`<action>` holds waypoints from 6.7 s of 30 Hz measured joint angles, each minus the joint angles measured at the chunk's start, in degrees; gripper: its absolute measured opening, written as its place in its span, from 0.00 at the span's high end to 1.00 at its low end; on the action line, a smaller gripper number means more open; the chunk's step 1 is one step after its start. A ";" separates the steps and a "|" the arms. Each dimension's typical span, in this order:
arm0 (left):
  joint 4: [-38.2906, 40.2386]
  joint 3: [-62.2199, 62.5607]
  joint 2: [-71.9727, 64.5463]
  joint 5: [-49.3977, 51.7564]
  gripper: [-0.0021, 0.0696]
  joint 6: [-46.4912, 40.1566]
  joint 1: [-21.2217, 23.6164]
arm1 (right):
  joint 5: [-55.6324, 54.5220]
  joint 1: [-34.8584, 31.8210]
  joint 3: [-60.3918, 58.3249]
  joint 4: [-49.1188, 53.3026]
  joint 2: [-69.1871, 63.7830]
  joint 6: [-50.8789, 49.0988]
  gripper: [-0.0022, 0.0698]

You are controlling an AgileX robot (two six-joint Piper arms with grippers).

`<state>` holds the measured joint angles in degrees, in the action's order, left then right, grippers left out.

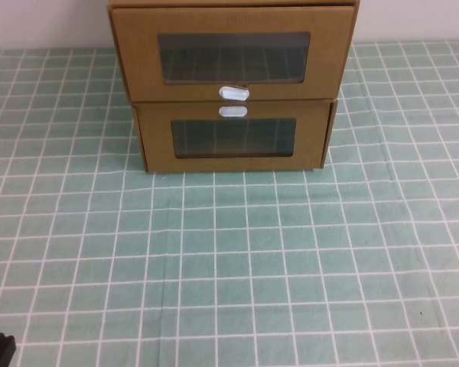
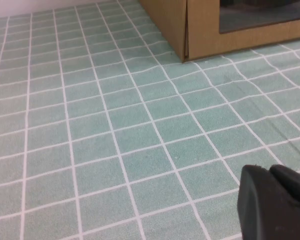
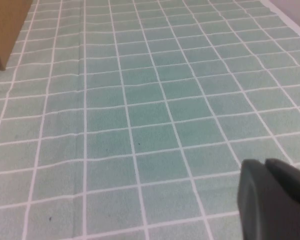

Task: Open the shoe box
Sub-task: 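Pull the top drawer of the cardboard box fully open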

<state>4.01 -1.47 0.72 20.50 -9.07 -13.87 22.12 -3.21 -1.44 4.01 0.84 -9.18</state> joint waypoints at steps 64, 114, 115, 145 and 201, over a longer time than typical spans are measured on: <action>9.03 53.31 -46.93 -18.20 0.98 2.09 0.00 | 4.93 1.65 64.14 -4.01 -45.05 -0.20 0.99; 49.81 122.75 -118.55 37.36 0.98 -33.33 0.19 | 16.41 54.95 82.94 90.29 -111.24 -35.65 0.54; 49.81 122.75 -118.55 37.36 0.98 -33.33 0.19 | 16.41 54.94 83.35 90.29 -111.42 -35.74 0.54; 49.45 122.87 -118.55 37.62 0.98 -32.90 0.19 | 25.72 63.92 74.18 81.74 -105.61 -35.30 0.95; 16.47 118.62 -76.32 52.28 0.98 -12.29 0.19 | 20.25 7.06 87.75 -12.60 -67.75 24.70 0.99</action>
<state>20.48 117.15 -75.60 72.78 -21.36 -13.68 42.37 3.85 86.31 -8.59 -66.91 15.52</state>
